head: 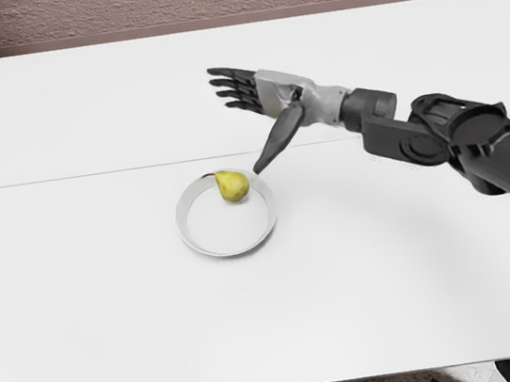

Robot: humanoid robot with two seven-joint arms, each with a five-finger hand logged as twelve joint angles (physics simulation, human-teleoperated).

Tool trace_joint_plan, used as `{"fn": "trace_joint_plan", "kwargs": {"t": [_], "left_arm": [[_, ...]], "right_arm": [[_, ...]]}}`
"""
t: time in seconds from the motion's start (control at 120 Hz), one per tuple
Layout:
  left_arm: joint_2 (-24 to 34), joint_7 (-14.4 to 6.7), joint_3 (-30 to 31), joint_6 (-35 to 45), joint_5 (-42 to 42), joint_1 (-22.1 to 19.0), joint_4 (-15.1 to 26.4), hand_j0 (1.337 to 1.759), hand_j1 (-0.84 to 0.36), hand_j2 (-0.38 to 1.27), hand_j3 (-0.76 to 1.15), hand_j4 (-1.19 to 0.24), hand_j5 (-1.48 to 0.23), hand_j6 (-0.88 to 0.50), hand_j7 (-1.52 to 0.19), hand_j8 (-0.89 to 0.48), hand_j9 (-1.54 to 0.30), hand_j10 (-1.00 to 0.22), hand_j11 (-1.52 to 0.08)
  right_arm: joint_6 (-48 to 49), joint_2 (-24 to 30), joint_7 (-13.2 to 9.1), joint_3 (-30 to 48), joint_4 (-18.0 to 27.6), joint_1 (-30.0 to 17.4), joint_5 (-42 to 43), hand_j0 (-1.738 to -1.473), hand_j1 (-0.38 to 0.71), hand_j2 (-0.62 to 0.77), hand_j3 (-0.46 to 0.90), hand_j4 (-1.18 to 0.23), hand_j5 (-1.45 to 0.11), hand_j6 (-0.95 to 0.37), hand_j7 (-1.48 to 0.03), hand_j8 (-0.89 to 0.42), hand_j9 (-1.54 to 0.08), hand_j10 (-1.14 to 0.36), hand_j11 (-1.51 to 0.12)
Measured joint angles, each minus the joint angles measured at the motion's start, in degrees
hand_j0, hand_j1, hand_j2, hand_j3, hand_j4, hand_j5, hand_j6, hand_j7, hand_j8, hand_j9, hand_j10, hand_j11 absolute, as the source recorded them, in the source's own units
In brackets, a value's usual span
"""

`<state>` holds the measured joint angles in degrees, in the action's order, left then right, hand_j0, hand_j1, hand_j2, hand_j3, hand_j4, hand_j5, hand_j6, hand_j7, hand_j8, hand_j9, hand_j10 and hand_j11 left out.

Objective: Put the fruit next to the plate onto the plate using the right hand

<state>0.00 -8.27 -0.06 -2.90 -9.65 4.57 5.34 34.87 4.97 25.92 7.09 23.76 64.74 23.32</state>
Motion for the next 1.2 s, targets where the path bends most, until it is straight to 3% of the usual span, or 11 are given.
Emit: {"fn": "trace_joint_plan", "kwargs": {"t": [0.075, 0.325, 0.433, 0.708, 1.2], "left_arm": [[0.0, -0.01, 0.02, 0.0, -0.01, 0.0, 0.0, 1.658, 0.32, 0.0, 0.0, -0.02, -0.03, -0.02, -0.03, -0.02, -0.03, -0.02, -0.03], [0.0, 0.0, 0.01, 0.0, 0.01, 0.0, -0.01, 1.658, 0.32, 0.0, 0.0, -0.02, -0.03, -0.02, -0.03, -0.02, -0.03, -0.02, -0.03], [0.0, -0.01, 0.0, 0.0, 0.01, 0.0, -0.02, 1.658, 0.32, 0.0, 0.0, -0.02, -0.03, -0.02, -0.03, -0.02, -0.03, -0.02, -0.03], [0.0, 0.0, 0.01, 0.0, 0.0, 0.0, 0.0, 1.658, 0.32, 0.0, 0.0, -0.02, -0.03, -0.02, -0.03, -0.02, -0.03, -0.02, -0.03], [0.0, -0.02, 0.0, -0.02, 0.01, 0.0, 0.05, 1.658, 0.32, 0.0, 0.0, -0.02, -0.03, -0.02, -0.03, -0.02, -0.03, -0.02, -0.03]], "right_arm": [[0.06, 2.46, -0.86, -0.31, 0.03, 0.29, -0.6, -1.658, -0.35, 0.0, 0.0, 0.0, 0.0, 0.0, 0.0, 0.0, 0.0, 0.0, 0.0], [0.11, 7.02, -8.91, -0.78, 0.11, 1.26, -1.17, -1.658, -0.35, 0.0, 0.0, 0.0, 0.0, 0.0, 0.0, 0.0, 0.0, 0.0, 0.0], [0.12, 8.35, -10.7, -1.55, 0.15, 2.13, -1.2, -1.658, -0.35, 0.0, 0.0, 0.0, 0.0, 0.0, 0.0, 0.0, 0.0, 0.0, 0.0], [0.12, 10.53, -11.61, -4.47, 0.23, 4.48, -1.1, -1.658, -0.35, 0.0, 0.0, 0.0, 0.0, 0.0, 0.0, 0.0, 0.0, 0.0, 0.0], [0.12, 11.52, -11.68, -5.05, 0.26, 3.8, -0.87, -1.658, -0.35, 0.0, 0.0, 0.0, 0.0, 0.0, 0.0, 0.0, 0.0, 0.0, 0.0]]}}
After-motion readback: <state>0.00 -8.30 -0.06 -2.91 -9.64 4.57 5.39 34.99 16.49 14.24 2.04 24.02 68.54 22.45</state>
